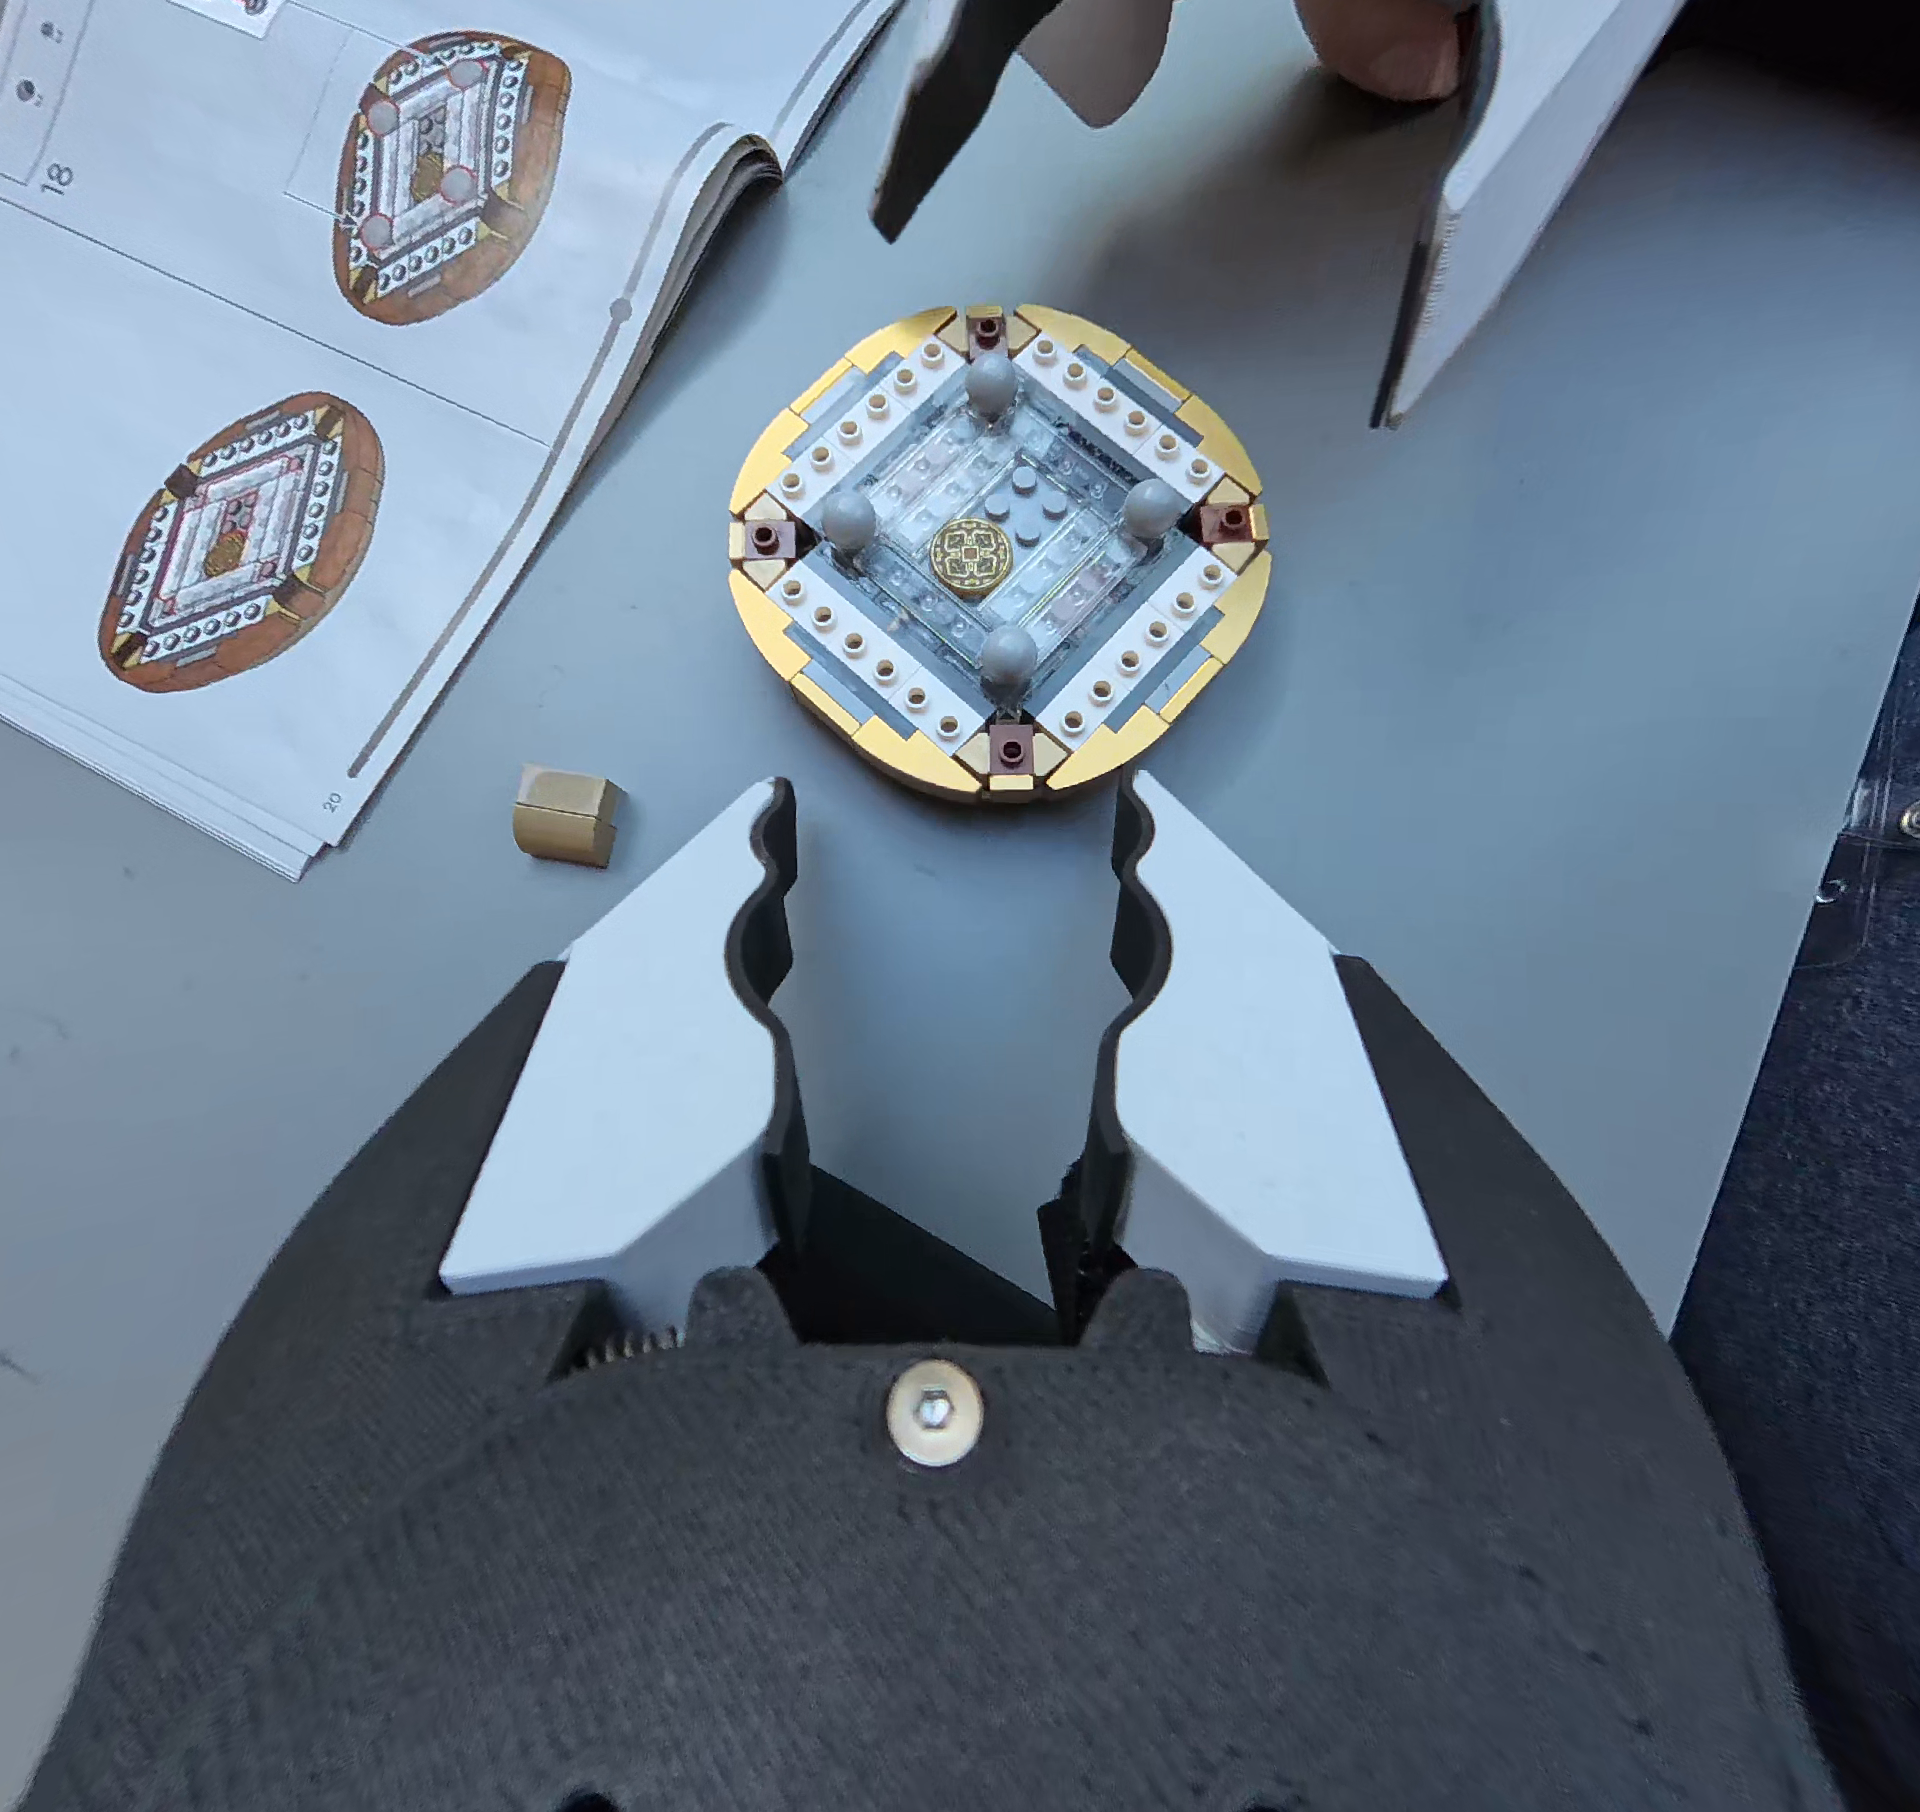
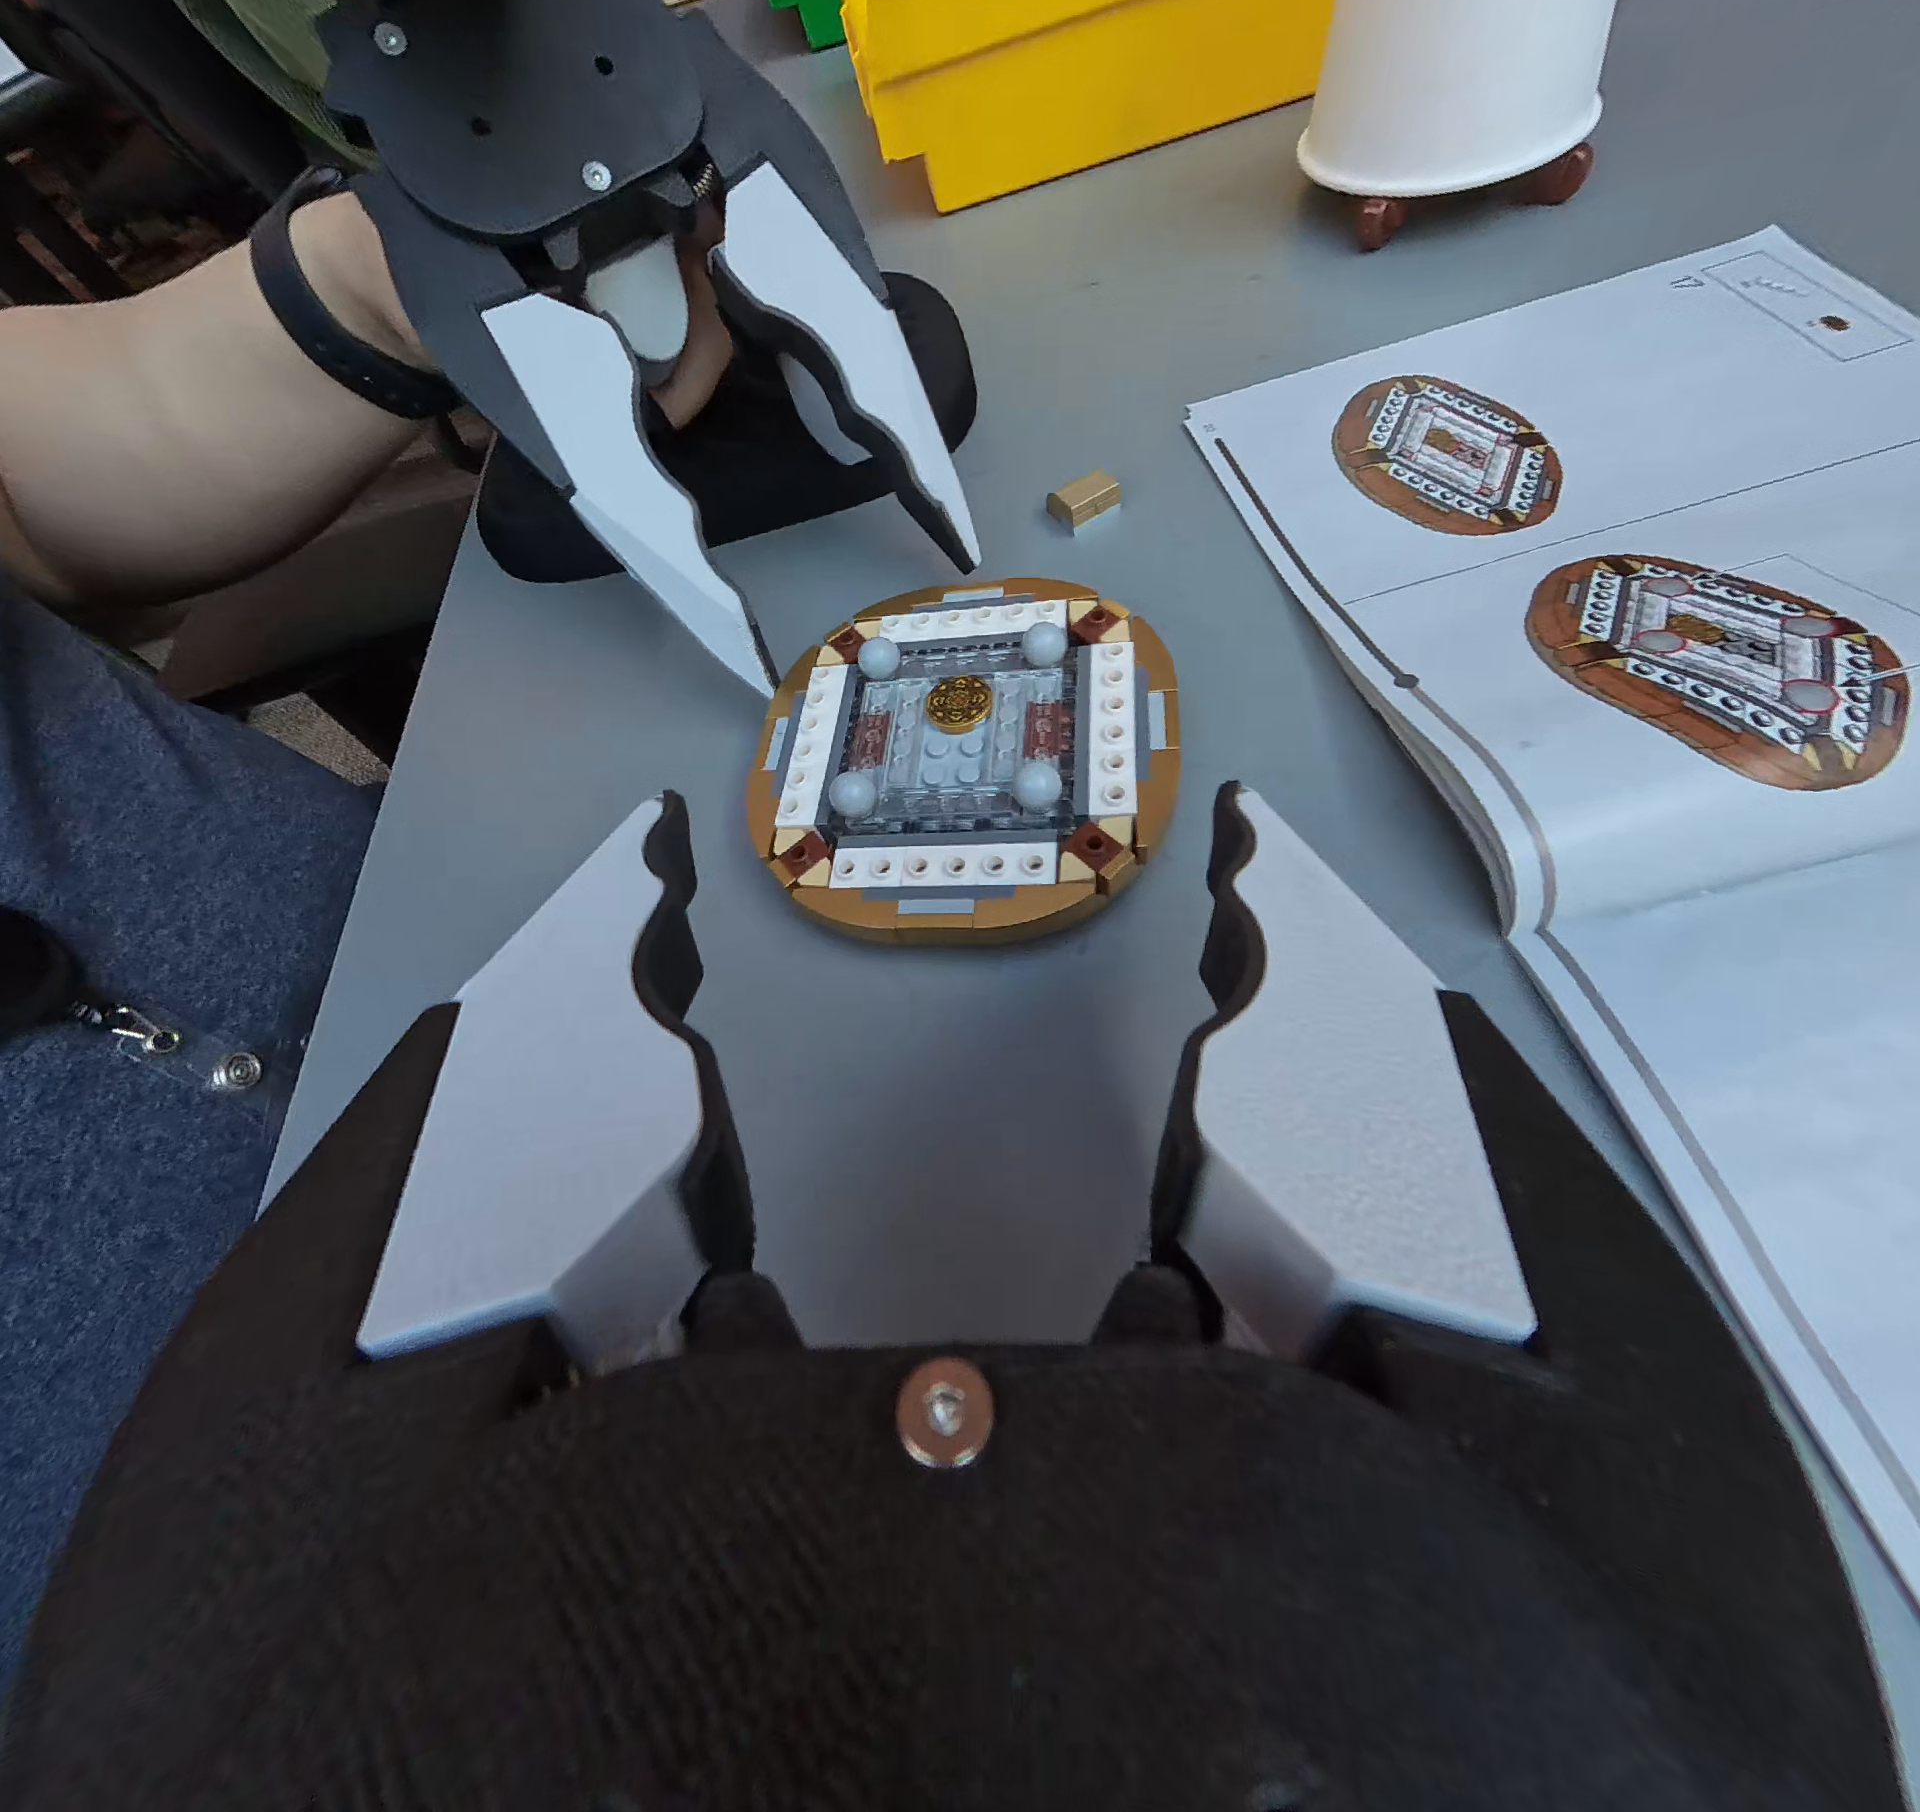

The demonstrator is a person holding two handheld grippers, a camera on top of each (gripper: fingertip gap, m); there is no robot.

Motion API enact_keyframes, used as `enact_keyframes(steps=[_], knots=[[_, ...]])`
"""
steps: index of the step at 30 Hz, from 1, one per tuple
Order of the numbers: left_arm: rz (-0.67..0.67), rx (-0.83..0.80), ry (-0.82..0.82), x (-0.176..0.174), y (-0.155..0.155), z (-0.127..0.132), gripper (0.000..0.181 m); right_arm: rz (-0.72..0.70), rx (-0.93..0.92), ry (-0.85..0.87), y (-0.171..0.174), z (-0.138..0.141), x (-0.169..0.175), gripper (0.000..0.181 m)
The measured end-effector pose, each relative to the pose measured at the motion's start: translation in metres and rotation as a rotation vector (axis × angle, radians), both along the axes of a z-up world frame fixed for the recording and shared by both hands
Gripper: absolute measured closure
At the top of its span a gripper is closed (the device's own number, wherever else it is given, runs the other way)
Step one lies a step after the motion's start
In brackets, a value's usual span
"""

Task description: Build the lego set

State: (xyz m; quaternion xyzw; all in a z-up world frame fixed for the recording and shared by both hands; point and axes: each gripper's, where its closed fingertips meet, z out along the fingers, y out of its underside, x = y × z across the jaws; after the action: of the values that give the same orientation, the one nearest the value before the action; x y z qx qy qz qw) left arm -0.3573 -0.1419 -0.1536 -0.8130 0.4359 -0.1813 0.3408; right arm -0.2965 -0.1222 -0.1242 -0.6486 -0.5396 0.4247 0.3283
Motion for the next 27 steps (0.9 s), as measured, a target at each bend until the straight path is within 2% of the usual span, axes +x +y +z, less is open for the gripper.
enact_keyframes(steps=[6,9,13,16,20,27], knots=[[0.069,0.022,0.012,-0.007,0.012,0.002,0.126,0.076,-0.118,0.015,-0.025,0.001,0.01,0.104],[0.097,0.019,-0.016,-0.009,0.014,0.004,0.128,-0.002,-0.095,0.099,-0.012,0.013,0.014,0.102],[0.079,-0.025,-0.058,-0.001,0.005,0.008,0.129,-0.123,-0.04,0.108,0.014,0.015,0.018,0.086],[0.064,-0.067,-0.073,0.01,-0.006,0.008,0.13,-0.11,-0.088,0.025,0.013,0.001,0.013,0.082],[0.106,-0.057,-0.009,0.009,-0.002,-0.002,0.129,-0.068,-0.112,-0.1,0.006,-0.017,0.004,0.08],[0.21,-0.086,-0.023,-0.003,0.013,-0.004,0.133,-0.049,-0.125,-0.089,-0.002,-0.016,0.005,0.083]])
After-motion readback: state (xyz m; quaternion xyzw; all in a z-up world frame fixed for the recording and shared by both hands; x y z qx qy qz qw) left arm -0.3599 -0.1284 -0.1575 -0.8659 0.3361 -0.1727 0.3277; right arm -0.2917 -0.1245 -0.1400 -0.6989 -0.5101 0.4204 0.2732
